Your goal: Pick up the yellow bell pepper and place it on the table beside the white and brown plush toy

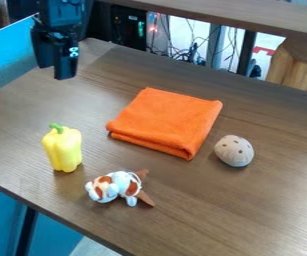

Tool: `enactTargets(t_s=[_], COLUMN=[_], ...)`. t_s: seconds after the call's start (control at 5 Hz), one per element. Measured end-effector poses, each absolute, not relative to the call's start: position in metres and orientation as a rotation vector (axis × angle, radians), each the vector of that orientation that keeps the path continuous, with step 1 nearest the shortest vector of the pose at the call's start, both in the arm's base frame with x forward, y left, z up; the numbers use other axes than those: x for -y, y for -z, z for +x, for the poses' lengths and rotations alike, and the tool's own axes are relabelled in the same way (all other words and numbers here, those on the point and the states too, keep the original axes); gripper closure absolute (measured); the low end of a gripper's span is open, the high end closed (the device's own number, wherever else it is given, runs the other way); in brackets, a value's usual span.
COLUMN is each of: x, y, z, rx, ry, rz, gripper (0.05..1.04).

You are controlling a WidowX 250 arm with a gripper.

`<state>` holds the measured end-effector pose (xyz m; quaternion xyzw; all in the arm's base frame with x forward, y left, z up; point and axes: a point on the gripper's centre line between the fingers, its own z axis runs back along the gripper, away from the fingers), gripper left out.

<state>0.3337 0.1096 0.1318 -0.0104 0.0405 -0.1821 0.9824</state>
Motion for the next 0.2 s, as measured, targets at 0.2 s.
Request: enactTargets(t_s=[0.2], x=[-0.1050], y=[-0.1235], z=[0.3628], rx=[-0.074], ry=[0.326], rz=[-0.062], gripper=[0.077])
